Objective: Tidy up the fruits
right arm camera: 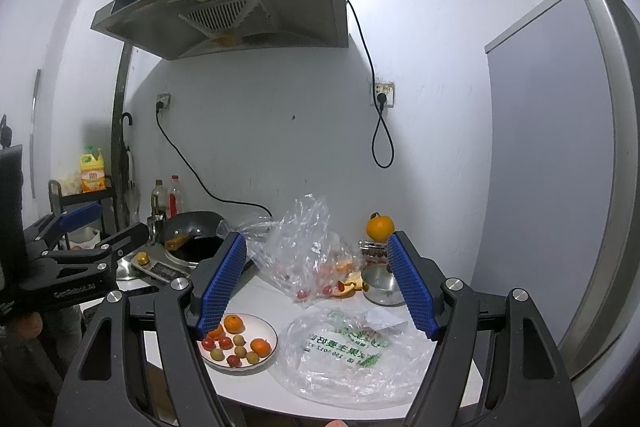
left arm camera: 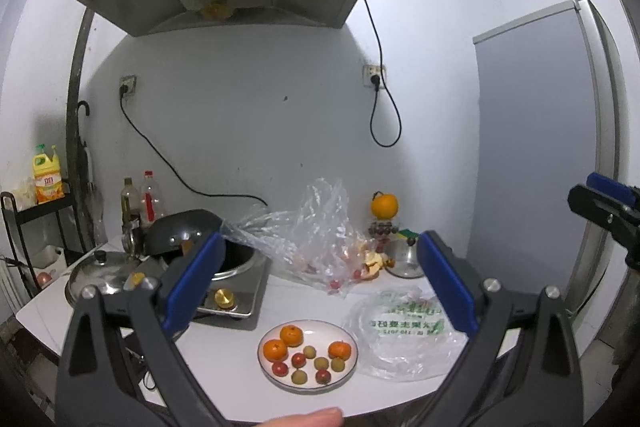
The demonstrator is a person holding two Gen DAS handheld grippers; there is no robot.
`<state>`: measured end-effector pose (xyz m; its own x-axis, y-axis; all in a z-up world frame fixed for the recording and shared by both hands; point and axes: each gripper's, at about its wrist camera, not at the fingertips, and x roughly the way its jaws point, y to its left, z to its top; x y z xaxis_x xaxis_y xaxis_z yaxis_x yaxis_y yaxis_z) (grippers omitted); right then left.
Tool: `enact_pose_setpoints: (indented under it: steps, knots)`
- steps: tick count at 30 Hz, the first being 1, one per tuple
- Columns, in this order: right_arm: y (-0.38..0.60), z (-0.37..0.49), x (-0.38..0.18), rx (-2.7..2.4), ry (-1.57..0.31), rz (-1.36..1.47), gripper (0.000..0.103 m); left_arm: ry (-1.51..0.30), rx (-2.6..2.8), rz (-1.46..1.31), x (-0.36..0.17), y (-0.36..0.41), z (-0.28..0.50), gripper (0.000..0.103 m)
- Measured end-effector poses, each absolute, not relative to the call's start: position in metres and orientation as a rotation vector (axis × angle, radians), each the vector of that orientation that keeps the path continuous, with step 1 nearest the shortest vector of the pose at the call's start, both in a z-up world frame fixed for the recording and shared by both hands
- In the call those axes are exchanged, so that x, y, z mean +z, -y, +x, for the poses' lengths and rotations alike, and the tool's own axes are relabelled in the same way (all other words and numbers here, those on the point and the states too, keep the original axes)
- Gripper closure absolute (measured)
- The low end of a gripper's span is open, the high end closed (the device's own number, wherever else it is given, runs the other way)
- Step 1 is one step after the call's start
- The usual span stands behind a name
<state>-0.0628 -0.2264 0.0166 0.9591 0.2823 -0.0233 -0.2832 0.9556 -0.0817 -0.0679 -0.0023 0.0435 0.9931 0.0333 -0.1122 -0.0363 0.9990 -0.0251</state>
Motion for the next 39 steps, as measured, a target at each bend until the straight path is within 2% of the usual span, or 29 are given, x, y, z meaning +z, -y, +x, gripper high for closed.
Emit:
enact_pose_setpoints:
  steps: [39]
  knots:
    - [0.220, -0.046, 0.010, 0.291, -0.037, -0.076, 0.027, -0.083, 0.032, -0.013, 0.050, -0.007, -0.070, 0.005]
